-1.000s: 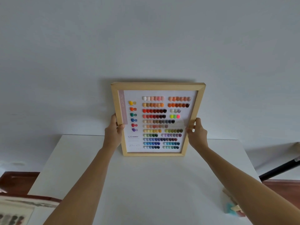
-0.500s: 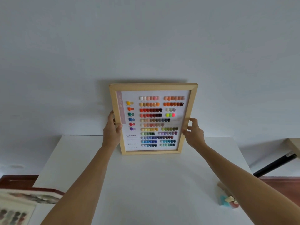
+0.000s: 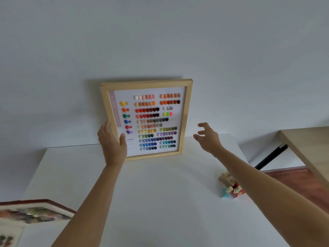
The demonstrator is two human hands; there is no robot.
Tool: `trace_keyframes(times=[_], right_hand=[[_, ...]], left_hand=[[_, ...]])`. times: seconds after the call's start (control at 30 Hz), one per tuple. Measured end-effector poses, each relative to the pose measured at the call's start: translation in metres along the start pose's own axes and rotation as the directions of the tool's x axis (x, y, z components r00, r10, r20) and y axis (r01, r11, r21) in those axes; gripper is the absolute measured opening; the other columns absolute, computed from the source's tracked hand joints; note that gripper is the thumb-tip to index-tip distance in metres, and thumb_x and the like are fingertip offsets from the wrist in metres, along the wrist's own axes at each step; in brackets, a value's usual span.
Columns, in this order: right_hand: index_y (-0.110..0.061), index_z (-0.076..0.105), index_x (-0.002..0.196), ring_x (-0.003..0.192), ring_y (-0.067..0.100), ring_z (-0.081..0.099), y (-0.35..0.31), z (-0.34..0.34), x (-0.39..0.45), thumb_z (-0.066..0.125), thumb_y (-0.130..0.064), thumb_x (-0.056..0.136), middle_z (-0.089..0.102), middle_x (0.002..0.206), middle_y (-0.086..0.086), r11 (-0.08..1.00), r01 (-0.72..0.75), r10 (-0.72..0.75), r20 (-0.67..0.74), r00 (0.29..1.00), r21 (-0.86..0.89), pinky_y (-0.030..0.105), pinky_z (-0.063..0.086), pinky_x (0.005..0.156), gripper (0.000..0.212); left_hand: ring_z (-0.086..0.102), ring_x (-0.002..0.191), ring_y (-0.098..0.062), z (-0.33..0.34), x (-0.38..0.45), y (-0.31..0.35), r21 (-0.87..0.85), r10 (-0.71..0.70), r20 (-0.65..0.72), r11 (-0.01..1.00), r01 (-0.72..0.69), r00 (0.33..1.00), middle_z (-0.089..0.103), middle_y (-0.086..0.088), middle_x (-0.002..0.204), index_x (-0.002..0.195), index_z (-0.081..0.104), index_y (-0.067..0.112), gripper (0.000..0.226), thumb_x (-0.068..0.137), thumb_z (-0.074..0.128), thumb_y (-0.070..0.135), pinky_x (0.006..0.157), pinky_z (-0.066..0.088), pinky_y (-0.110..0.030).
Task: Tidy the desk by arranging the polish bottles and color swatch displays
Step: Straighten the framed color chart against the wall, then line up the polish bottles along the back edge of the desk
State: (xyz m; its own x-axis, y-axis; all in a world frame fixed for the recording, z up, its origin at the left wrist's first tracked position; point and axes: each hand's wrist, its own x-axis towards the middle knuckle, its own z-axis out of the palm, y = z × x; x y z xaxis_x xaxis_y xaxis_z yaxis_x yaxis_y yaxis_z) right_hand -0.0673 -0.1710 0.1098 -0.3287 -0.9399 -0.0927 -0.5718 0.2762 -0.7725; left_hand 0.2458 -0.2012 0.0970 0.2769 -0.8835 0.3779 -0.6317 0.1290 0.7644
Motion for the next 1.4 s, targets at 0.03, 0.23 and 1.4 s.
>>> trace_keyframes(times=[0.03,0.23,1.4], right_hand=[[-0.020,0.046,0.126,0.106,0.027,0.057,0.004,-0.005,-0.005,0.060,-0.022,0.090,0.061,0.116,0.011,1.000,-0.007,0.007,0.002,1.000,-0.002,0.037,0.052,0.080,0.039],[-0.018,0.061,0.108,0.090,0.018,0.063,0.047,-0.047,-0.028,0.061,-0.018,0.089,0.067,0.099,0.002,0.999,-0.032,0.032,-0.003,0.999,-0.004,0.024,0.047,0.060,0.019],[-0.021,0.068,0.104,0.089,0.010,0.060,0.267,-0.158,-0.017,0.064,-0.014,0.088,0.068,0.110,0.005,0.944,0.208,-0.073,0.451,0.889,-0.258,0.017,0.047,0.078,0.018]], left_hand=[[0.034,0.134,-0.027,0.002,-0.008,0.002,0.002,0.038,-0.007,0.999,-0.038,0.999,0.040,-0.015,0.140,0.137,0.032,0.010,0.059,0.086,0.064,0.009,0.101,0.047,-0.046],[0.043,0.129,-0.028,0.031,-0.062,0.025,-0.102,0.158,0.052,0.983,-0.152,0.986,0.045,-0.017,0.136,0.131,0.041,0.008,0.047,0.088,0.059,0.006,0.100,0.048,-0.041],[0.062,0.088,-0.023,0.270,-0.255,0.183,0.181,0.000,0.769,0.959,-0.218,0.639,0.061,-0.009,0.106,0.096,0.070,0.012,0.013,0.087,0.062,0.016,0.078,0.050,-0.025]])
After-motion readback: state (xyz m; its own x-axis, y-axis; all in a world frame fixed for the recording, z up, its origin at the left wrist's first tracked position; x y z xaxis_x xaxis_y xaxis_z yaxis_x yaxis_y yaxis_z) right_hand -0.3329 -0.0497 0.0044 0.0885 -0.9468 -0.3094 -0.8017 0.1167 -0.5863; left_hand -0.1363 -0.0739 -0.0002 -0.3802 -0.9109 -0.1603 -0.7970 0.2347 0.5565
